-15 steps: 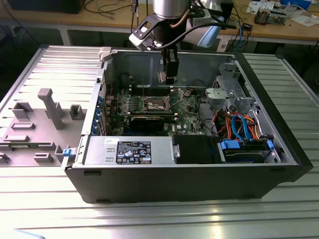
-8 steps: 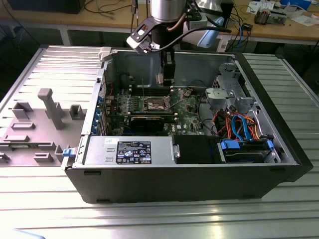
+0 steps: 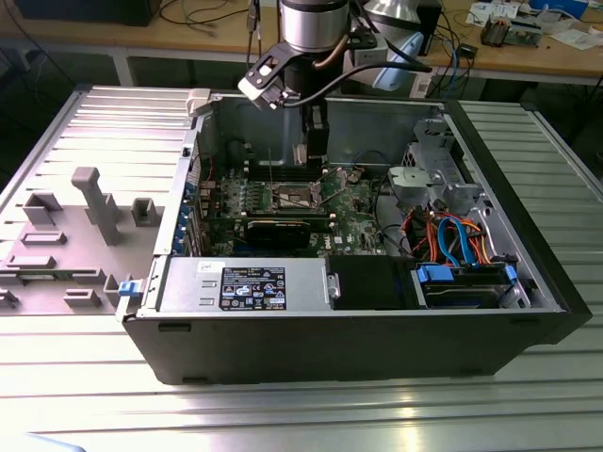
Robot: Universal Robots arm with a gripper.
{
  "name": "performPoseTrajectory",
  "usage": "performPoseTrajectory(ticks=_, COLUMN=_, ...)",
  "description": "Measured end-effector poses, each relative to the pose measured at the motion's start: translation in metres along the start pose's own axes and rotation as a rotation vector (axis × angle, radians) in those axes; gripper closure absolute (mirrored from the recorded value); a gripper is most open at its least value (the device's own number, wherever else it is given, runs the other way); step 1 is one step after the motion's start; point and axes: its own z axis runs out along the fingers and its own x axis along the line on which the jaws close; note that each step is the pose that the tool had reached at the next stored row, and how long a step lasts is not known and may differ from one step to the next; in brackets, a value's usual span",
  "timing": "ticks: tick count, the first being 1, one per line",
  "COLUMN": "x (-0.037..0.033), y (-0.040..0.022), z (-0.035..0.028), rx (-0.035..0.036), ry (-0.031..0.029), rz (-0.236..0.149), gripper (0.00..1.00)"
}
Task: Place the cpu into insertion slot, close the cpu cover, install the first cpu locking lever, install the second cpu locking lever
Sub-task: 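Place the cpu into insertion slot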
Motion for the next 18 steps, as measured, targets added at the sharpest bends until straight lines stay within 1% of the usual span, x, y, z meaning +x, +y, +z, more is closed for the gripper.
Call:
performPoseTrajectory(ticks=4, x=0.0004, y=-0.0007, z=0.0057, rx=0.0001, ry=-0.0001, rz=0.0, gripper=0.45)
performPoseTrajectory(ticks=6, x=0.0008, y=-0.0012, z=0.0116, rx=0.0001, ry=0.0, rz=0.0, gripper=0.45)
performPoseTrajectory(ticks=8, x=0.0012, y=-0.0016, z=0.0149, rx=0.0, ry=0.0, rz=0.0, gripper=0.45)
performPoseTrajectory(ticks=10, x=0.0015, y=-0.0019, z=0.0196, rx=0.0, ry=-0.0001, rz=0.0, gripper=0.45)
performPoseTrajectory(ticks=18, x=0.0019, y=-0.003, z=0.0317, rx=0.0, ry=-0.0003, rz=0.004, gripper=0.45)
